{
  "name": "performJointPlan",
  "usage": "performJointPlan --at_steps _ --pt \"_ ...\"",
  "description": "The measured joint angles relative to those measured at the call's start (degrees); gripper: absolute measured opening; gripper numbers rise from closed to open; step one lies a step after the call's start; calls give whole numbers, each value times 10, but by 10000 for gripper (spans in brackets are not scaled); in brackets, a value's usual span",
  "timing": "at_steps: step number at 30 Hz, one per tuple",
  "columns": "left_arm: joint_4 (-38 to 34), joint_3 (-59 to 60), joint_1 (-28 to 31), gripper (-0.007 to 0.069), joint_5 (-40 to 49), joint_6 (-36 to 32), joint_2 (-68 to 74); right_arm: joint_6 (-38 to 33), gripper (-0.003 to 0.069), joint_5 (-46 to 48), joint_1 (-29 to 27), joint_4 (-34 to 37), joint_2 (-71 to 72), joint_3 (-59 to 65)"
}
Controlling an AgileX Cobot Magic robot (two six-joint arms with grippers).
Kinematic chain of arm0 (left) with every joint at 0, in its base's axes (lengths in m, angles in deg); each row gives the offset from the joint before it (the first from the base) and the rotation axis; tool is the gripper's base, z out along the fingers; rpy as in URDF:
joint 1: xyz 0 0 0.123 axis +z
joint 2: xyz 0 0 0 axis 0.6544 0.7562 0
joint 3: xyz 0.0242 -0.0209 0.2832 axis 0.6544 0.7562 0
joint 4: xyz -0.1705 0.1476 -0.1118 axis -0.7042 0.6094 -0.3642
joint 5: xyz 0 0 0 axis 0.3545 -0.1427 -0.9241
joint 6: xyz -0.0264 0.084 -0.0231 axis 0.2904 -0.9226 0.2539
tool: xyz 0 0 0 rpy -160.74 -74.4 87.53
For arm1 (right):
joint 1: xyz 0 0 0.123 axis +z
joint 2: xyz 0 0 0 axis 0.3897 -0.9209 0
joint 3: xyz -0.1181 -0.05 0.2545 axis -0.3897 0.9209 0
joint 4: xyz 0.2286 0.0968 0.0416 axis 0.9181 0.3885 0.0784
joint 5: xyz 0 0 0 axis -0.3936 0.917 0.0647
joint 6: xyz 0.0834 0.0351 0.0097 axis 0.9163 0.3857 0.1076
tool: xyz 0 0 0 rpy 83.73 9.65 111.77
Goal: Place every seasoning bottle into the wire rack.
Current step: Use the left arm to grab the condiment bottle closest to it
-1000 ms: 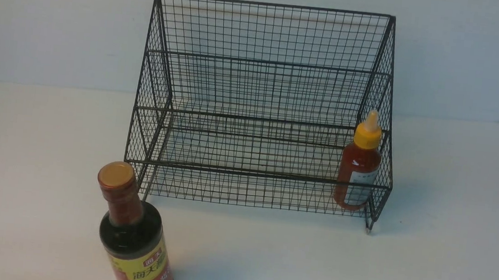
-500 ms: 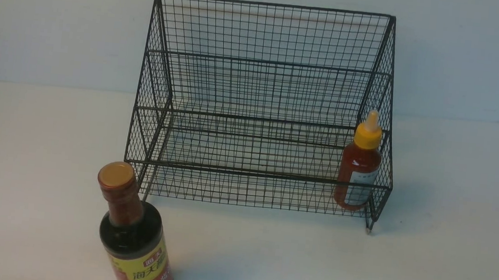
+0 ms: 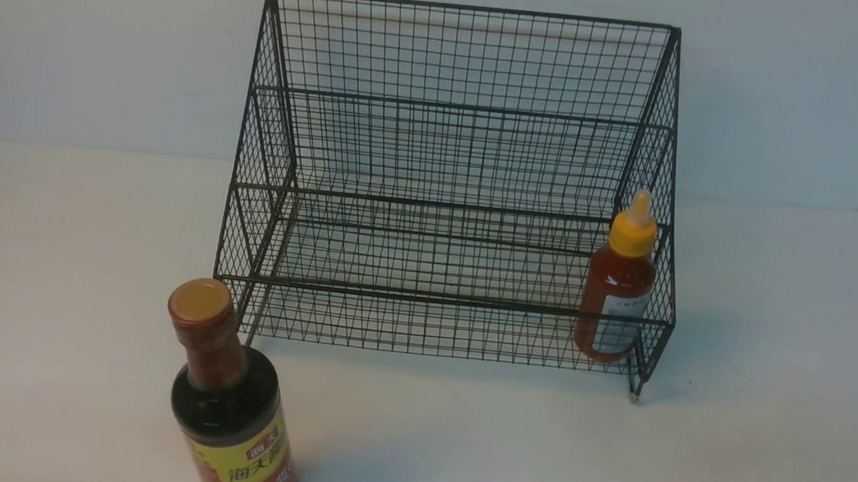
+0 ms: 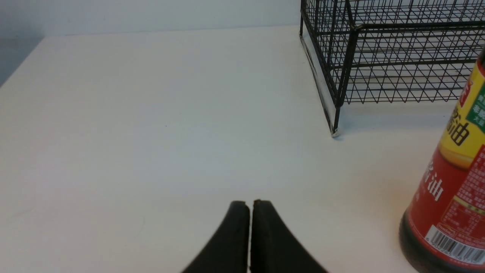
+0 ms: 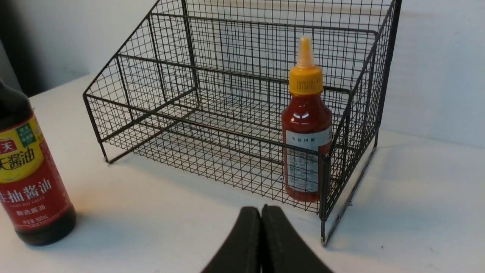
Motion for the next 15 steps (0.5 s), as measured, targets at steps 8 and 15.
performJointPlan --at_steps 8,15 --pt "0 0 0 -5 0 0 0 -26 -15 2 -20 -1 22 2" --pt "0 0 0 -5 0 0 0 -54 -15 36 -142 -1 50 11"
